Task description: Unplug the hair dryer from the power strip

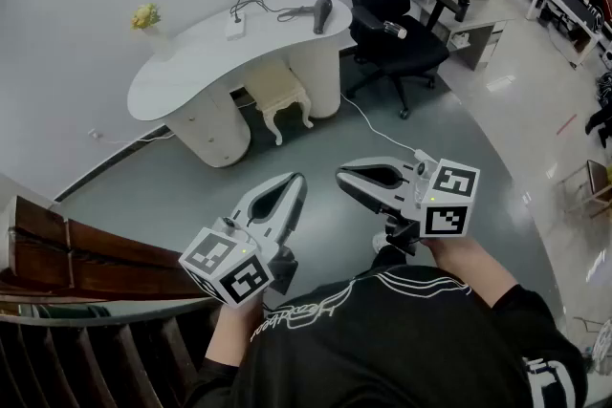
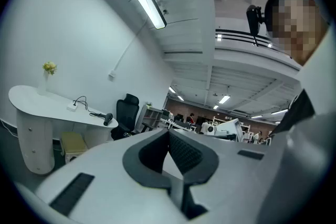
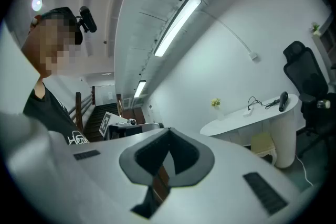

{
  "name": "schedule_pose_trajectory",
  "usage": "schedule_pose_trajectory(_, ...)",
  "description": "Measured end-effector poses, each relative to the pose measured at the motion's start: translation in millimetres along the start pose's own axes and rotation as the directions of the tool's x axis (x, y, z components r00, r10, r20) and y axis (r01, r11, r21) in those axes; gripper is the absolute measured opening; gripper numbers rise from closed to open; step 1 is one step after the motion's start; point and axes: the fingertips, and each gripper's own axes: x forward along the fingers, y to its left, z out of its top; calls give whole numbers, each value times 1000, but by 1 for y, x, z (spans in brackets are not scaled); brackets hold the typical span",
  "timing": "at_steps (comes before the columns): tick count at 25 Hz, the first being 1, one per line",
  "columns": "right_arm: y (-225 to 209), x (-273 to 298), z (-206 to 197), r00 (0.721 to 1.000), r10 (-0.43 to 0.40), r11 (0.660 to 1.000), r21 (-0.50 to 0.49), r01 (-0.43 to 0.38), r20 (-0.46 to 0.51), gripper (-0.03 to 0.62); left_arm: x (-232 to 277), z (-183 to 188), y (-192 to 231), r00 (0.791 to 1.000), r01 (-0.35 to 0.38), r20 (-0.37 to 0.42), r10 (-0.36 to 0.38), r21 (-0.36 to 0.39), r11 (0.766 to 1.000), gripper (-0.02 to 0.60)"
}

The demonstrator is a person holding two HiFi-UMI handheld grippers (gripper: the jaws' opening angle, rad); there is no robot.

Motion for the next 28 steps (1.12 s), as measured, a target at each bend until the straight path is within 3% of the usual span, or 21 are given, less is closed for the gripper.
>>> schedule_pose_trajectory(6, -8, 6, -4, 997, -59, 997, -56, 57, -39, -4, -10, -3, 8, 999, -30, -16, 30, 2, 1000, 3)
schedule_pose_trajectory(12, -11, 30, 0, 992, -78, 989, -133, 64, -102, -3, -23, 0, 27, 998, -67, -18, 67, 12, 998, 3)
schedule_pose_trajectory(18, -14, 39, -3, 980, -75, 987, -155, 46, -184, -2, -25, 13, 41, 996, -86, 38, 85, 12, 996, 3)
schedule_pose_trajectory(23, -34, 47, -3, 973, -97, 981, -184, 58, -211, -2, -12, 19, 43, 999, -20, 47, 19, 14, 1000, 3)
schedule_pose_trajectory(28, -66, 55, 0, 975, -67, 986, -162, 33, -211, -2, 12, 21, 69, 999, -12, 43, 12, -19, 1000, 3)
